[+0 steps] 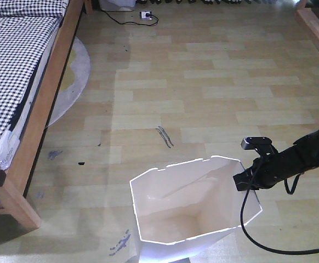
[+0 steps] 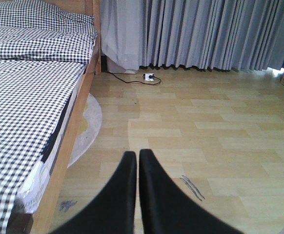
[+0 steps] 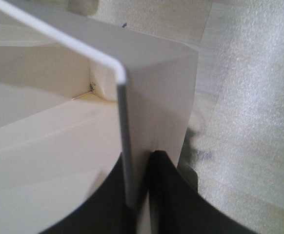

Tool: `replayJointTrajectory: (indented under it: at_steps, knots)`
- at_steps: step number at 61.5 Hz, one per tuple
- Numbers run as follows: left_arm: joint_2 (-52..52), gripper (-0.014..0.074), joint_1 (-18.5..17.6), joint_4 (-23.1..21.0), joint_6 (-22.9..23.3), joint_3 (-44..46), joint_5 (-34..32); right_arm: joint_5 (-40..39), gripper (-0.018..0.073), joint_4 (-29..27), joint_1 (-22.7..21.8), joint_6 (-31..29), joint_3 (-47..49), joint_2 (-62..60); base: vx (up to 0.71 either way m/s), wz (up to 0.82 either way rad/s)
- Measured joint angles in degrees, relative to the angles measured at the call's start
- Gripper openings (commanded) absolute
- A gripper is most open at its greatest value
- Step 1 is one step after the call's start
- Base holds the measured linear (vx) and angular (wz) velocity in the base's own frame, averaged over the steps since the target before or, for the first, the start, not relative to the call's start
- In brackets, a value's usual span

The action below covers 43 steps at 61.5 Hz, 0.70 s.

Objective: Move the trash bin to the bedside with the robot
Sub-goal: 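Drive toward the bed and curtains holding the bin with the right gripper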

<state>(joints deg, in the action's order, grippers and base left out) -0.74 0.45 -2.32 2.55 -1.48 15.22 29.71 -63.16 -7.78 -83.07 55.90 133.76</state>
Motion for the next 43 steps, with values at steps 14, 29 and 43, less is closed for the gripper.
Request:
replayJointTrajectory:
  at_steps: [14,29,43]
  knots:
    - [0.0,-0.0006,0.0,0.0,0.0,0.0,0.0,0.0,-0.0005,0.0,0.0,0.0,0.0,0.0,0.23,-0.01]
    - [0.0,-0.0006,0.0,0.0,0.0,0.0,0.0,0.0,-0.0005,0.0,0.0,0.0,0.0,0.0,0.23,-0.01]
    - [0.0,-0.0006,0.0,0.0,0.0,0.0,0.0,0.0,-0.0005,0.0,0.0,0.0,0.0,0.0,0.24,0.00]
